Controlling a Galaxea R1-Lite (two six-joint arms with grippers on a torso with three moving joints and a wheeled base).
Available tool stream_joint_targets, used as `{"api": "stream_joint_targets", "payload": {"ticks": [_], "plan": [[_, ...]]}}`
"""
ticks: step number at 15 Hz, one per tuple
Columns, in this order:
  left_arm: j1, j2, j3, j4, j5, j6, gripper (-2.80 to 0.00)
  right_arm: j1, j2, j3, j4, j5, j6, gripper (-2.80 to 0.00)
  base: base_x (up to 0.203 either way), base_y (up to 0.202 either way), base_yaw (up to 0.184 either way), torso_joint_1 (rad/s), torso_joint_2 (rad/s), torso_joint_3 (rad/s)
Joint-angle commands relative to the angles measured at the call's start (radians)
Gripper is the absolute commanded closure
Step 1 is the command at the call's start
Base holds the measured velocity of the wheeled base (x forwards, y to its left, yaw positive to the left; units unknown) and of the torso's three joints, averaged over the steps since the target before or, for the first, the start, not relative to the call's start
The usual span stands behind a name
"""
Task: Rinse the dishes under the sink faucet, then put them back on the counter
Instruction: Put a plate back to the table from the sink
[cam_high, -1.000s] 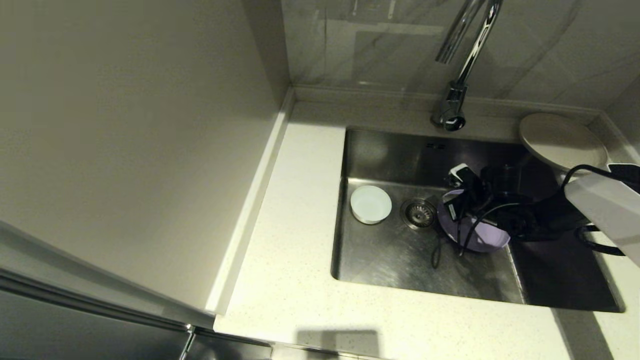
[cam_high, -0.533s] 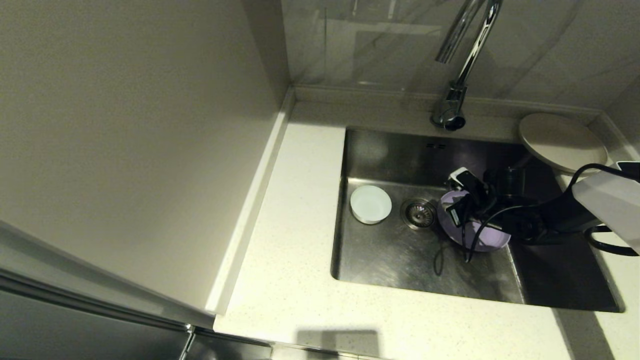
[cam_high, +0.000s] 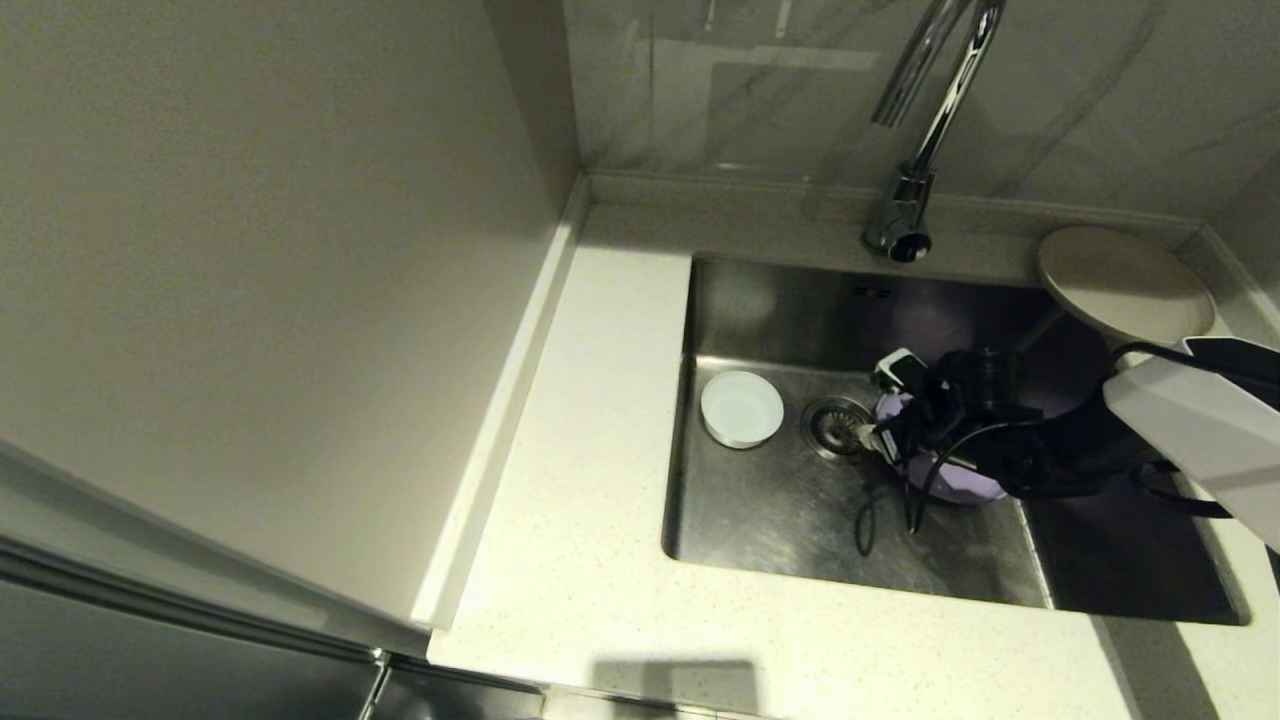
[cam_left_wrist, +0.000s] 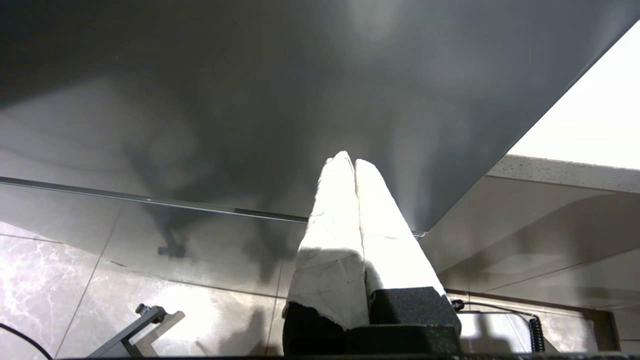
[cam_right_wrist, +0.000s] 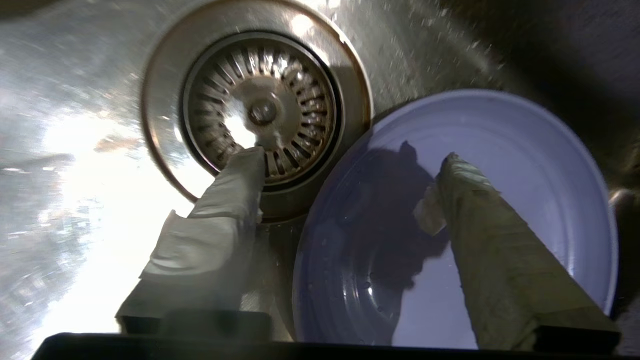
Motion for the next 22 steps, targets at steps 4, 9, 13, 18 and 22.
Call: {"api": "stream_joint_targets", "payload": {"ticks": [4,9,13,18,22], "plan": [[0.000,-0.002,0.000,0.000,0.000,0.000,0.00,0.010,0.101,-0.071,-0.012,-0.046,0.012,-2.80,0.000,0.000,0.000,0.000,0.00,0.000],[0.000,-0.002,0.000,0.000,0.000,0.000,0.00,0.008,0.179,-0.187,-0.010,-0.074,0.017,-2.80,0.000,0.000,0.000,0.000,0.00,0.000],[0.000,-0.002,0.000,0.000,0.000,0.000,0.00,0.007,0.221,-0.249,-0.010,-0.095,0.016,0.00,0.000,0.000,0.000,0.000,0.00,0.000],[0.000,-0.002,0.000,0.000,0.000,0.000,0.00,-0.003,0.223,-0.267,-0.010,-0.118,0.021,0.00,0.000,0.000,0.000,0.000,0.00,0.000],[0.000,-0.002,0.000,0.000,0.000,0.000,0.00,-0.012,0.202,-0.256,-0.010,-0.118,0.027,0.00,0.000,0.000,0.000,0.000,0.00,0.000]]}}
